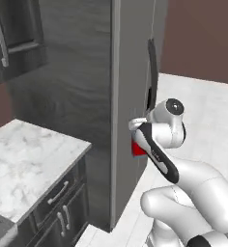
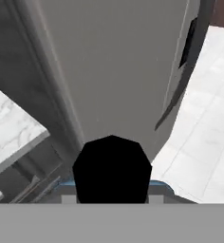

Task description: Place the drinks on the dining counter in a tight cluster.

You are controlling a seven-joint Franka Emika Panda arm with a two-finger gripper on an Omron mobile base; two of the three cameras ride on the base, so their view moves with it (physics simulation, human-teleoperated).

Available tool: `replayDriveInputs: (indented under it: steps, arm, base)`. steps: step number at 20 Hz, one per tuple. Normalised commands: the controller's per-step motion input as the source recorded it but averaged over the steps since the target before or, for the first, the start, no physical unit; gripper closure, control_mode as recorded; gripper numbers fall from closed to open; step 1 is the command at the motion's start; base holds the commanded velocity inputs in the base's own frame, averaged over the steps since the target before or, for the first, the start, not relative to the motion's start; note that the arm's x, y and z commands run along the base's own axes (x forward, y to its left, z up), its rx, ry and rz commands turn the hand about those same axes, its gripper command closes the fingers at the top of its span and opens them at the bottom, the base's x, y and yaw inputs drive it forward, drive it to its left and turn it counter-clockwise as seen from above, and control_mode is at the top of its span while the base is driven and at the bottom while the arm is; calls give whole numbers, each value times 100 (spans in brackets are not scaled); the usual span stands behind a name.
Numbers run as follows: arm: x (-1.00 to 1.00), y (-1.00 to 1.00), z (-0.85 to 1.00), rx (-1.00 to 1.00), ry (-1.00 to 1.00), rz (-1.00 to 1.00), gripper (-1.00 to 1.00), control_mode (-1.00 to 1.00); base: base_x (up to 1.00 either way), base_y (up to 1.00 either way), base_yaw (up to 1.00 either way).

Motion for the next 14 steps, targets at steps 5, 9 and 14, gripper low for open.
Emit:
replayDriveInputs:
  steps: [5,9,14]
  arm:
    - [0,0,0,0,0,0,100,100]
    - [0,0,0,0,0,0,100,100]
    - [0,0,0,0,0,0,100,100]
  base:
    - [-11,5,-94]
    - [-9,5,-95]
    - [-7,4,-95]
